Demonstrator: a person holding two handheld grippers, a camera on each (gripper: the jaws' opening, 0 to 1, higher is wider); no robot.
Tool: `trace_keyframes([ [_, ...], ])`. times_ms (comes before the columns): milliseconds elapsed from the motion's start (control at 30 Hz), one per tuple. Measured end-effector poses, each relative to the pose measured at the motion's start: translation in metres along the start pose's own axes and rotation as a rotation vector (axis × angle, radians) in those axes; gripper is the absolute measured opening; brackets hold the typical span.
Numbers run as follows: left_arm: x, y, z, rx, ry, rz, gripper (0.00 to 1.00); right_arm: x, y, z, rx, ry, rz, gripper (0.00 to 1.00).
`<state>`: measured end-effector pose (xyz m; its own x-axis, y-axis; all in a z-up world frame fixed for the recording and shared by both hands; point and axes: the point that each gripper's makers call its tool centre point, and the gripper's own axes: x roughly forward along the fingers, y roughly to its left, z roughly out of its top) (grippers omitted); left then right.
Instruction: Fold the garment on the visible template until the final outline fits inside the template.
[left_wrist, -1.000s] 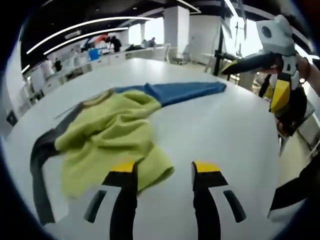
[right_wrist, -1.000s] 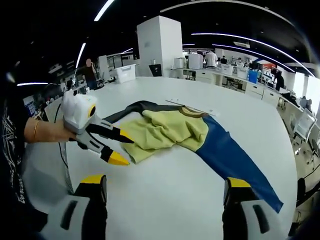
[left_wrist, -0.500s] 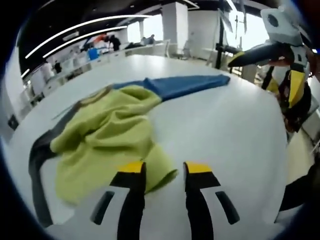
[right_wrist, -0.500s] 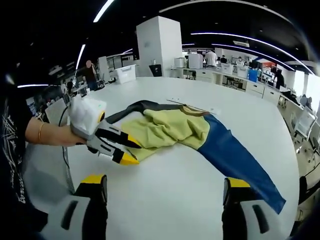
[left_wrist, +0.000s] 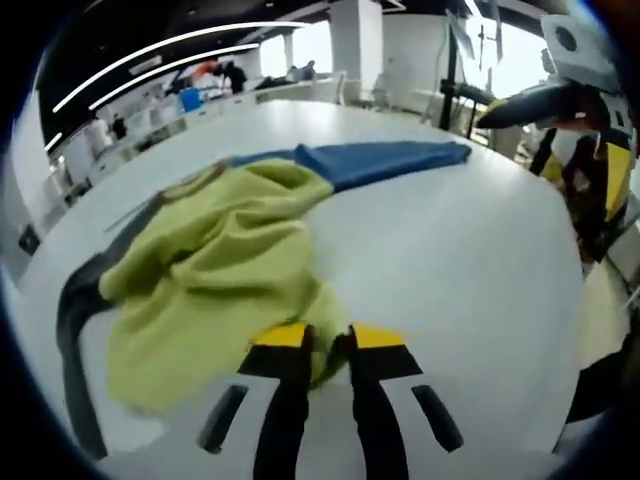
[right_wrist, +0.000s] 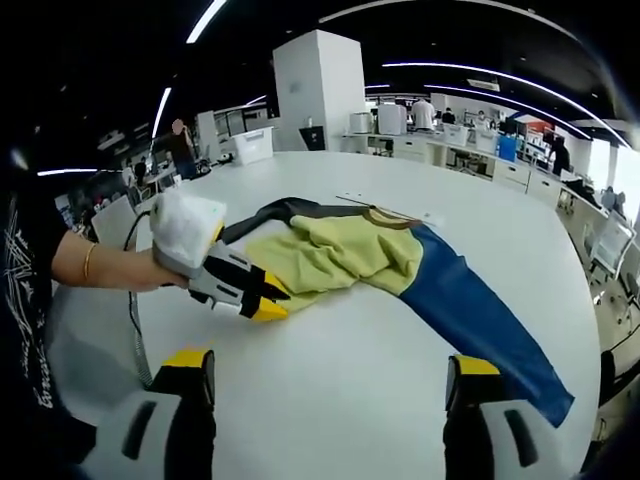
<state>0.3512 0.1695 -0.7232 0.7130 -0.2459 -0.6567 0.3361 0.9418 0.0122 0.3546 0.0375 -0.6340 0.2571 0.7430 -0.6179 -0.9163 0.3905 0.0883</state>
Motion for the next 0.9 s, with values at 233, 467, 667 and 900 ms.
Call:
trace_keyframes([
  [233,-0.008,0.003,0.015,-0.012,-0.012,-0.064,0.0,-0.001,-0.003,-0.001,-0.016,0.016,-0.005,0.95],
  [467,-0.033,0.027,0.06,0.023,-0.125,-0.05,0.0,0.001,-0.005,0.001,-0.012,0.012,-0.011,0.94],
  [667,-0.049,0.066,0.096,0.051,-0.186,0.005,0.0,0.007,-0.003,0.003,-0.01,0.012,-0.003,0.93],
  [900,-0.047,0.086,0.11,0.031,-0.212,0.012,0.0,0.012,-0.003,0.004,-0.01,0.013,0.001,0.93],
])
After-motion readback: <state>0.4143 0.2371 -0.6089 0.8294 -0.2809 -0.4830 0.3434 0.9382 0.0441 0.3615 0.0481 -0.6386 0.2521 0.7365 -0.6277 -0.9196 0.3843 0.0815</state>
